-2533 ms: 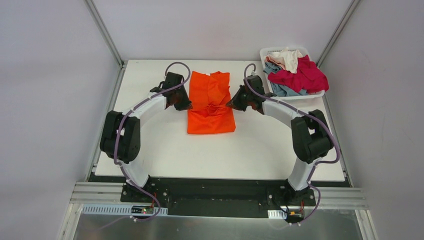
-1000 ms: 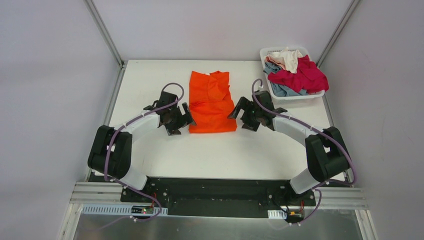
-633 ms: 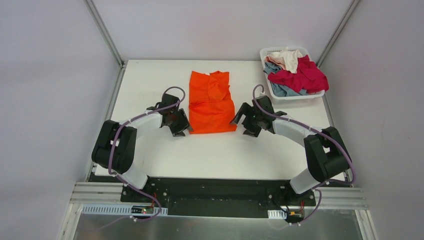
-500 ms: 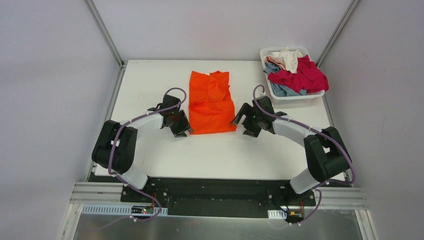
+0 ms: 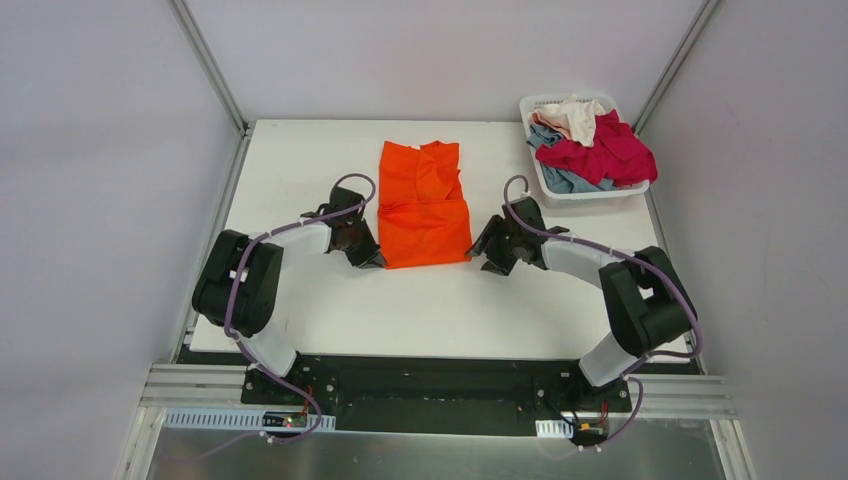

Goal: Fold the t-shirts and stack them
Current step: Grab one side of the 2/3 rectangular tshirt with both arms

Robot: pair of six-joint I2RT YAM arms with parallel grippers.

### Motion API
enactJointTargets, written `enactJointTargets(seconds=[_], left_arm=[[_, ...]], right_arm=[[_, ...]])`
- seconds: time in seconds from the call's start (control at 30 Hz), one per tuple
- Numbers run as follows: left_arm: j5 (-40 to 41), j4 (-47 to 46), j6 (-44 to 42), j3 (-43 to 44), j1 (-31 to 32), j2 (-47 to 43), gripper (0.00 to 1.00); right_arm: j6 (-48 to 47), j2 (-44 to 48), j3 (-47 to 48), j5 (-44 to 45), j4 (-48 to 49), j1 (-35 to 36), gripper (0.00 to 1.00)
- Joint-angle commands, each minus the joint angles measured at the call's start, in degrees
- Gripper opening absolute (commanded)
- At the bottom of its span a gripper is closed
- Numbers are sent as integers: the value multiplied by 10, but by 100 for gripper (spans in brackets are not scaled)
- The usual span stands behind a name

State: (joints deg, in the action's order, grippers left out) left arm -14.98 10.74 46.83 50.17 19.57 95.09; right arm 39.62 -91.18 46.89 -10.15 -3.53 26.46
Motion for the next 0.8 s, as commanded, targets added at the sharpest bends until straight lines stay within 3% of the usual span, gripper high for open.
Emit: enactJointTargets(seconds=[0.0, 0.23, 0.37, 0.4, 0.6, 0.77], left_arm=[[22, 11, -7, 3, 6, 26, 2], [32, 8, -15, -2, 6, 27, 0], [41, 0, -19, -11, 6, 10, 0], [41, -4, -20, -15, 6, 2, 0], [37, -34, -26, -63, 12, -72, 0], [31, -30, -19, -132, 28, -189, 0]], right_arm=[[8, -20, 18, -11, 17, 1, 56], [11, -52, 27, -9, 25, 7, 40], [14, -62, 30, -20, 33, 9, 14], [15, -62, 30, -21, 33, 9, 1], [1, -12, 18, -84, 22, 9, 0], [3, 71, -12, -164, -41, 17, 0]])
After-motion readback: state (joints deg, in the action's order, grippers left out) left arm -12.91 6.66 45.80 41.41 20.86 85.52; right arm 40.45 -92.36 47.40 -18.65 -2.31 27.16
